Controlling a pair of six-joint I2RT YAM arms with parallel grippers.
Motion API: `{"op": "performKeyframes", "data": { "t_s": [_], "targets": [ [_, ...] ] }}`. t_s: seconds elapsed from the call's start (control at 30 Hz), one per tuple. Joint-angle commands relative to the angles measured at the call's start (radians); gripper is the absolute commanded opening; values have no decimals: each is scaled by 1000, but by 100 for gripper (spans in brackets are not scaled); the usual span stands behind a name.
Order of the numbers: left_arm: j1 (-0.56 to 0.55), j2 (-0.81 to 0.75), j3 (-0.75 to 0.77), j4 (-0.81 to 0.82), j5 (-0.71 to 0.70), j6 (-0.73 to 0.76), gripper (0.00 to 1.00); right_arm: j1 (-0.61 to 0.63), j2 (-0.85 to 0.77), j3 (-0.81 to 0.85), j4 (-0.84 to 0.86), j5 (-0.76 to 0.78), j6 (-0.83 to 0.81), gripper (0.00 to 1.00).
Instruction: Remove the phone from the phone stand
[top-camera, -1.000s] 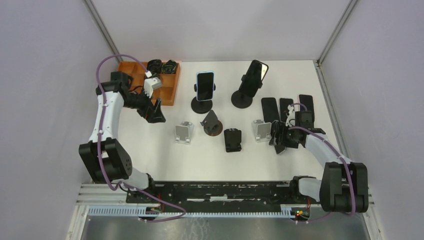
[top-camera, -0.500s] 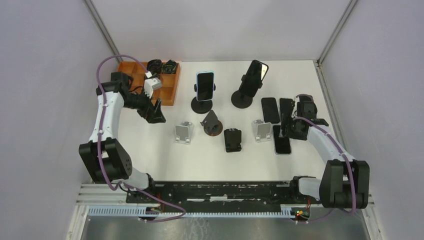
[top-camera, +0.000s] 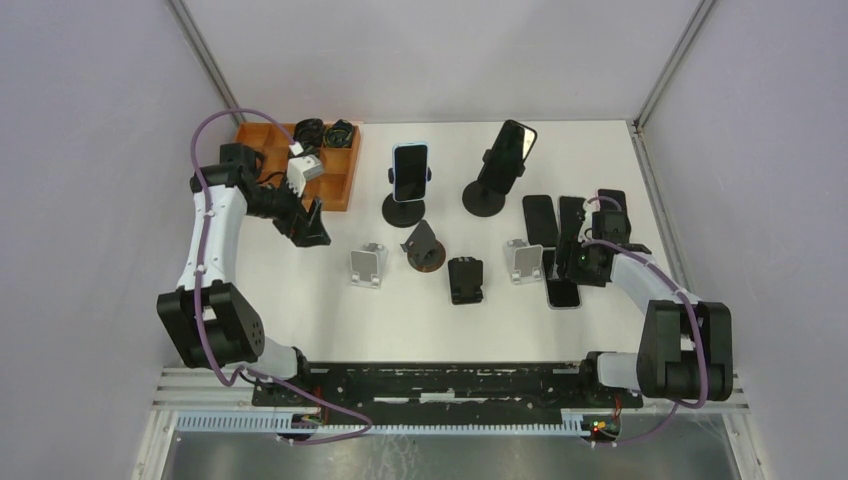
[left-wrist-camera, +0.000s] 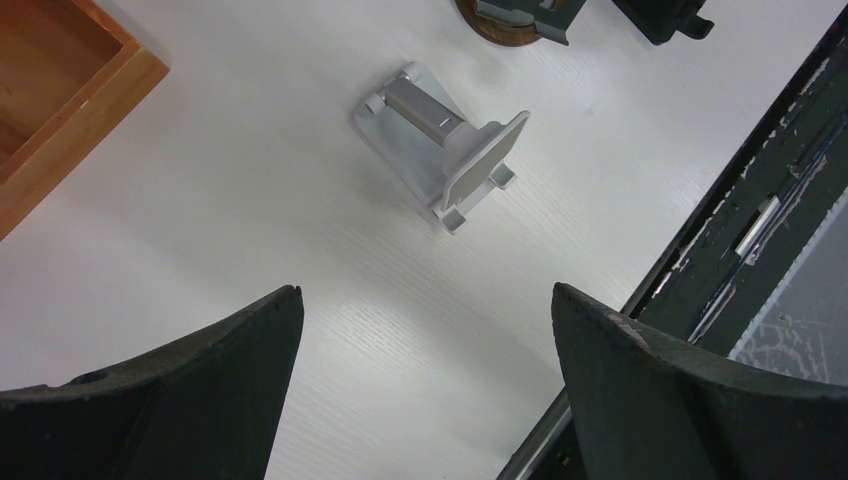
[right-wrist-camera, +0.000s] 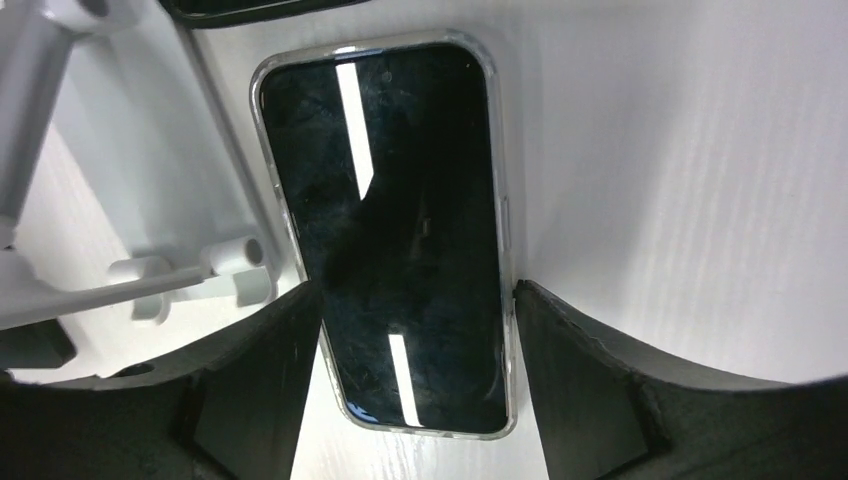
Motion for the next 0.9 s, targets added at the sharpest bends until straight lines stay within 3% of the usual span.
{"op": "performKeyframes", "data": {
  "t_s": [0.0,0.2,0.43,0.6,0.77,0.87],
  "targets": [
    [-1,-33,7,8,1,-8,100,26,-36,-65,84,-105,49,75],
    [-1,-34,-6,4,8,-5,100,123,-58,-92,104,-52,67,71],
    [-3,-19,-32,0,17,2,100,126,-71,-70,123,-38,133,73],
    [-2,-18,-31,-35,51,26,100,127,-159,-22,66,63,163,78],
    [-6,5,-13,-55,115,18,100,127,-326,55,-5,161,154,97],
    [-15,23,7,-66,145,5,100,127,-353,127,-12,150,146,98]
  ]
}}
